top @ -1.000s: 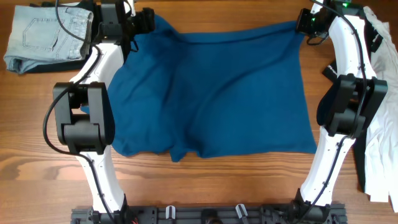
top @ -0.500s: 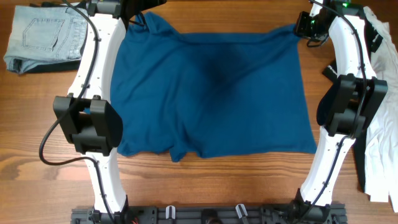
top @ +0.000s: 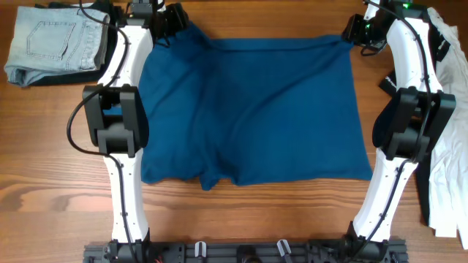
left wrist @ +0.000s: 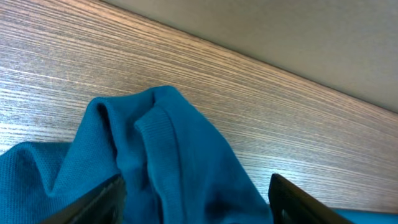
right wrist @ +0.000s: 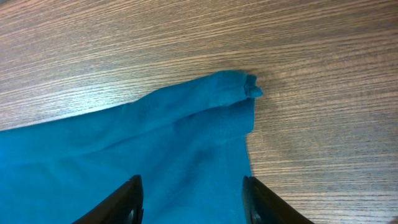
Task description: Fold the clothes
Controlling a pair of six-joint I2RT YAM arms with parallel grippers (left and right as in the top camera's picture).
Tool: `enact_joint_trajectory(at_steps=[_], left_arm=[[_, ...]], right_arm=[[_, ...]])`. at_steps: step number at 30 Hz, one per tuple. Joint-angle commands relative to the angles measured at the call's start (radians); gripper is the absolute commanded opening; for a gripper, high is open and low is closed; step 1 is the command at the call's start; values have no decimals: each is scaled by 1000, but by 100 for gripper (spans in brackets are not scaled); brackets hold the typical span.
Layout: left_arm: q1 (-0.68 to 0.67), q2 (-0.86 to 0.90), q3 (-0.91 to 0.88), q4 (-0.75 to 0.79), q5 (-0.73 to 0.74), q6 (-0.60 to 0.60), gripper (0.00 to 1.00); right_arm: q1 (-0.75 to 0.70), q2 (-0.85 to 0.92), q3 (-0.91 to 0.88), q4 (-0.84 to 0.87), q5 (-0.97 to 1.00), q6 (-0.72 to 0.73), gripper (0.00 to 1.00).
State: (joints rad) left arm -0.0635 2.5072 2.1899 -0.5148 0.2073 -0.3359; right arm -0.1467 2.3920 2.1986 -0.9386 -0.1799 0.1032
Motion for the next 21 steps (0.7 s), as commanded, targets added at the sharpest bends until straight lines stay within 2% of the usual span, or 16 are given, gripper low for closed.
enact_joint_trajectory(at_steps=[1,8,10,13,14,17,18,21], left_arm=[[-2,43,4,15,-7,-13,69],[0,82,4,29,-33,-13,66],[0,82,4,30,-101,-12,66],[2,82,4,36,-119,-12,64],[1,82,4,41,-119,-13,60],[-1,83,4,60,-119,-13,35],[-2,83,4,63,-119,-13,31],[-2,83,4,63,-119,-13,29]], right_arm=[[5,2,10,-1,-13,-24,52],[5,2,10,2,-12,-25,53],[5,2,10,3,-12,-27,56],[5,2,10,3,-12,-33,56],[5,2,10,3,-12,-33,57],[5,2,10,4,-12,-33,57],[5,2,10,5,-12,-34,57],[5,2,10,6,-12,-33,57]])
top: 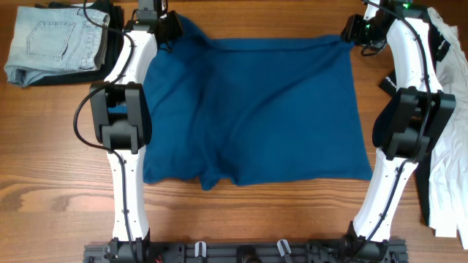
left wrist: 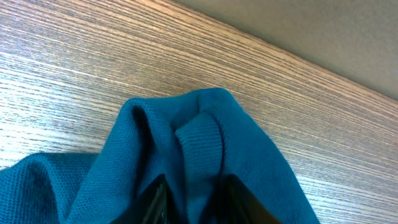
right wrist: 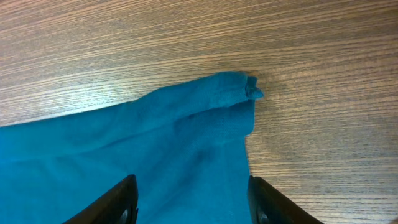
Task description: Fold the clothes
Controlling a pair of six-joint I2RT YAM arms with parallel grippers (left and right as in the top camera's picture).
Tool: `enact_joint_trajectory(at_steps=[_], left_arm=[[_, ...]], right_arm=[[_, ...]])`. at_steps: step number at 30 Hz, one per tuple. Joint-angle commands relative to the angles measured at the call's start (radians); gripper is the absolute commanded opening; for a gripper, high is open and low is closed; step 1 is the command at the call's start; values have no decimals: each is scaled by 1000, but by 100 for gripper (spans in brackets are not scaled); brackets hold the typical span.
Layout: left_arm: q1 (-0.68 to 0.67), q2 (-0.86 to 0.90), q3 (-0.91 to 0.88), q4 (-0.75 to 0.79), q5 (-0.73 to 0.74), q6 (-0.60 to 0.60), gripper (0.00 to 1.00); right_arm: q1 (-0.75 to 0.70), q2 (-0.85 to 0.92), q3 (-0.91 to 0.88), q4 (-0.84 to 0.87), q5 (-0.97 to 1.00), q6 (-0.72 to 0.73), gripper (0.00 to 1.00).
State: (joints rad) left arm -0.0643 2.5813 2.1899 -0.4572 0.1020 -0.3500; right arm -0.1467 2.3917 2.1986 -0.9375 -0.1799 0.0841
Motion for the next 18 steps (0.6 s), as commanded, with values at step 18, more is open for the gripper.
enact_joint_trajectory(at_steps=[18], left_arm=[[-6,-170,4,-147,-18,5,4]], right_arm=[[5,10,7,48,32,-13,57]])
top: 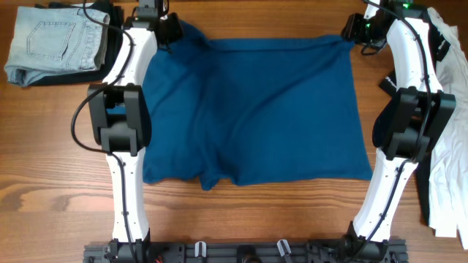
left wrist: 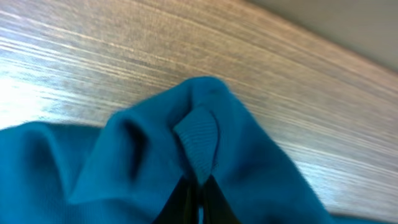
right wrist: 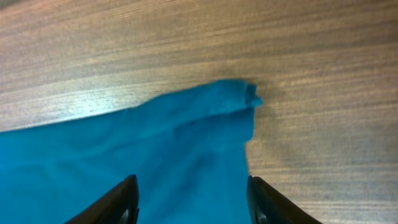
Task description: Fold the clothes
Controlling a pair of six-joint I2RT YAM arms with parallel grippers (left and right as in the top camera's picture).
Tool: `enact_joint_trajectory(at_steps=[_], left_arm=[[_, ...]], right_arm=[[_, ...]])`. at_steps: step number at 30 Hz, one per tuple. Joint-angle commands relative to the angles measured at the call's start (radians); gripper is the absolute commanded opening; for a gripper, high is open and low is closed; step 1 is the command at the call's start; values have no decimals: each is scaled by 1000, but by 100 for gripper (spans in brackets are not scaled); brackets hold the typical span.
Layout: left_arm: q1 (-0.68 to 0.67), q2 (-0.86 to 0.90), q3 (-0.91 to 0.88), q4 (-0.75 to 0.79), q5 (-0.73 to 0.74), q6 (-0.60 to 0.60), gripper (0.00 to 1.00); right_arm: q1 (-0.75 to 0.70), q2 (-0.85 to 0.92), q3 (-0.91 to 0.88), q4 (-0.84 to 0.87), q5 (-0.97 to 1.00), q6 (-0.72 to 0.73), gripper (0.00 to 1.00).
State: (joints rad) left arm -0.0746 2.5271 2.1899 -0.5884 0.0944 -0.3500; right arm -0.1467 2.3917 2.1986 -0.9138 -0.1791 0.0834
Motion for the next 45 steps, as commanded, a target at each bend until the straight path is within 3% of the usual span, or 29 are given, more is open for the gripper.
enact_joint_trajectory(at_steps=[1,9,16,27,34,39,45], left_arm=[[5,-122,4,-21,-10,5,4],[5,-126,4,-35,-10,5,4],[6,-126,4,-35,-10,5,4],[6,-126,4,-34,-10,5,4],[6,-126,4,-32,-18,5,4],[6,-126,4,-33,-18,5,4],[11,-128,4,-17,-18,5,4]], right_arm=[[5,12,5,39,50,-12,57],[5,108,5,135,98,25,61],[5,213,5,203,102,57,57],[5,229,5,331,82,101,57],[5,229,5,370,81,103,39],[12,229,5,363,74,95,4],[2,207,39,282,136,46,4]])
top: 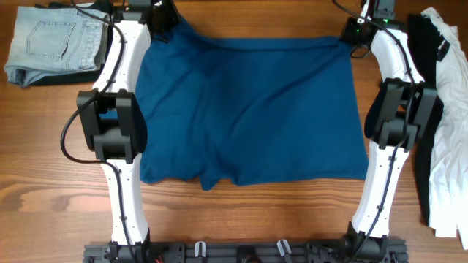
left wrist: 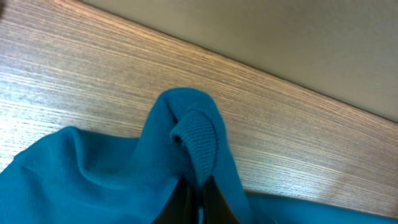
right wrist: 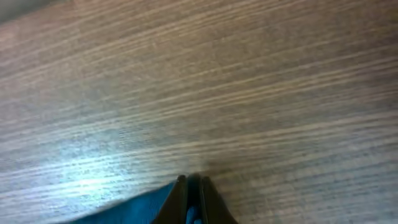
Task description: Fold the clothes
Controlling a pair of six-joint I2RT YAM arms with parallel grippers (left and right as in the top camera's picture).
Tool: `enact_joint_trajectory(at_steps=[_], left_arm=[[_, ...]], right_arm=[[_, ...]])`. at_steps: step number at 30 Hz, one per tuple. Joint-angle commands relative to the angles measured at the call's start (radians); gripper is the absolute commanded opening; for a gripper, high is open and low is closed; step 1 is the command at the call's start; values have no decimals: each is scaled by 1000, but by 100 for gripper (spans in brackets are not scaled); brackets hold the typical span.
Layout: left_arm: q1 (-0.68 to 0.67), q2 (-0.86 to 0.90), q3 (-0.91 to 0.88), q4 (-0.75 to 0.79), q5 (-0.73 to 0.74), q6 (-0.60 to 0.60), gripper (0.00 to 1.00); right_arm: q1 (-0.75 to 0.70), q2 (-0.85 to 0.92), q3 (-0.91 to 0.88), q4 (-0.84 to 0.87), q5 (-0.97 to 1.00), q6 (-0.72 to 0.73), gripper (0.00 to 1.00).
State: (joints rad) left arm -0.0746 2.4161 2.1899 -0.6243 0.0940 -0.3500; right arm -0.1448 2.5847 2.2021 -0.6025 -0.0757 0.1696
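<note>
A blue garment (top: 248, 109) lies spread flat across the middle of the table. My left gripper (top: 162, 16) is shut on its far left corner, and that ribbed corner (left wrist: 196, 134) bunches up between the fingers. My right gripper (top: 356, 31) is shut on the far right corner; only a sliver of the blue cloth (right wrist: 149, 208) shows beside its closed fingertips (right wrist: 193, 183).
Folded jeans (top: 51, 40) on a dark item sit at the far left corner. White clothing (top: 446, 131) and a dark piece lie along the right edge. The table's far edge runs just behind both grippers.
My right gripper, open over the far right corner before, is now shut on it. The left gripper stays shut on the far left corner, which now stands higher.
Both grippers were open at the garment's far corners. The left one narrowed around the far left corner, then was shut on it. The right one stayed open over the far right corner until now, when it is shut on it too.
</note>
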Motion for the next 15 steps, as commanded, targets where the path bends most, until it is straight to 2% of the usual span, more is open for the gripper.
enact_joint_trajectory(at_steps=[1,5,8,15], left_arm=[[18,-22,4,25,-18,5,4],[48,-62,4,15,-17,5,4],[73,-120,4,-39,-17,5,4],[83,-256,4,-203,-5,6,4]], right_arm=[[-3,0,55,-53,35,-52,5],[-12,-90,79,-111,28,-63,4],[-13,-174,79,-157,-15,-62,4],[-14,-319,79,-382,-29,-62,4]])
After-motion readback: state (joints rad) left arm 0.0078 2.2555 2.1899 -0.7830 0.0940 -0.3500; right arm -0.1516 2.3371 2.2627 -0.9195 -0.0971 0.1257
